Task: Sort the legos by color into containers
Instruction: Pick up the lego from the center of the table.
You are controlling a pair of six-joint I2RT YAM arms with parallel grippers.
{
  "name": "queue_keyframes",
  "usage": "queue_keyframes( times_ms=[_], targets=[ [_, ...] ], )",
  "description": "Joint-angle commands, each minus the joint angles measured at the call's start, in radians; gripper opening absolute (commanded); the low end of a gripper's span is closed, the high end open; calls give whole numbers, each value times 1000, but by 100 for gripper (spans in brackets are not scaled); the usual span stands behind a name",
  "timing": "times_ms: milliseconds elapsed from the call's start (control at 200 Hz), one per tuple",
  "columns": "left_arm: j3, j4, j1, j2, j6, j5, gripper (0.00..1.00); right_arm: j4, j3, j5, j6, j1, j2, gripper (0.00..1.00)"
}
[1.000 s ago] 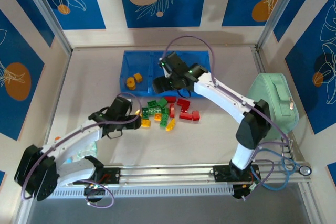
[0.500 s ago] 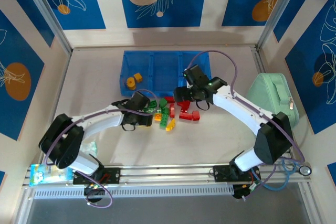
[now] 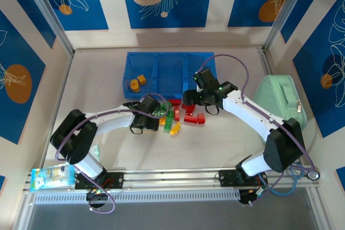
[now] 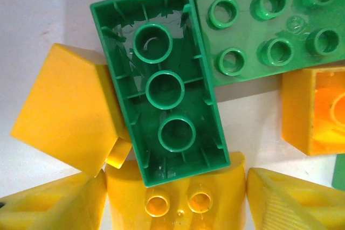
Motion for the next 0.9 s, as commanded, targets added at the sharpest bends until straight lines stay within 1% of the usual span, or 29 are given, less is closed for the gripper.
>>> queue_keyframes(
  times_ms=[0,235,475,730,795,896],
  targets=[
    [14,-39,-19,32,-20,-10,67,19,-23,-33,20,-6,-27,84],
    [17,-68,-35,53,-24,-30,65,19,-31,-33,22,-8,-32,84],
    [8,-93,-49,52,-42,-49,69,25,-44,-34,30,-9,-39,84],
    [11,-101,-63,72,-52,-49,68,33,-58,-36,41,-12,-46,83],
    [13,-106,-67,74,-53,-49,66,33,-60,-34,42,-11,-48,83],
    [13,-118,-69,55,-60,-64,58,32,-63,-32,45,-11,-56,83]
  ],
)
